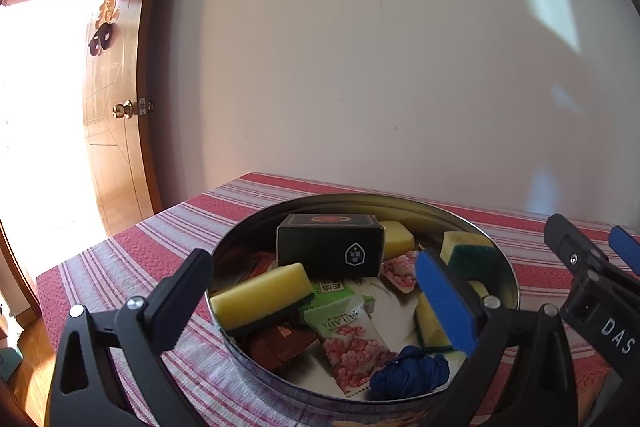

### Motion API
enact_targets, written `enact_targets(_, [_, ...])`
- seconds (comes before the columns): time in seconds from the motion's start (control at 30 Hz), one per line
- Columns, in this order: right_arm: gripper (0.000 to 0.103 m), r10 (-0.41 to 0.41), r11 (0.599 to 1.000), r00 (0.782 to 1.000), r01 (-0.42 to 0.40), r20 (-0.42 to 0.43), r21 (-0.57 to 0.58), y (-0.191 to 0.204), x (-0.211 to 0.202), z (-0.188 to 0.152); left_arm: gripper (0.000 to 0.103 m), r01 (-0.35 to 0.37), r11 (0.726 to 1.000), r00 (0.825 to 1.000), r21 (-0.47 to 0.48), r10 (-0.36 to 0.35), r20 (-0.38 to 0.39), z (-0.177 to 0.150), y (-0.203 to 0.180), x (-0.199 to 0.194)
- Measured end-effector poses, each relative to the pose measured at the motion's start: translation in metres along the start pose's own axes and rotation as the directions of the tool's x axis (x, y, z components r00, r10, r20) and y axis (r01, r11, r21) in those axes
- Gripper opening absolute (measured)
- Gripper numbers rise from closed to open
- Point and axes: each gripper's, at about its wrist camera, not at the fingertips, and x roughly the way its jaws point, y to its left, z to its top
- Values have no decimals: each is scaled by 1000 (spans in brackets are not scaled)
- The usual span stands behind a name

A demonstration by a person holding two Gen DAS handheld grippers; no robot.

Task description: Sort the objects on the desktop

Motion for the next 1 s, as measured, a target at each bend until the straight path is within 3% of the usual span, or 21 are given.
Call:
enact_targets(0.47, [102,-28,995,998,32,49,-92,13,-14,-7,103,-30,1000,1000,-4,30,-4,-1,0,-4])
enact_targets(0.77, [102,-22,998,997,26,70,-55,6,-28,-8,103,-18,1000,1000,0,18,-1,-2,-3,-10])
enact_targets(1.0, [102,-26,999,996,23,84,41,-12,-40,-10,103,28,1000,1000,-11,-28,5,-5,1,-18])
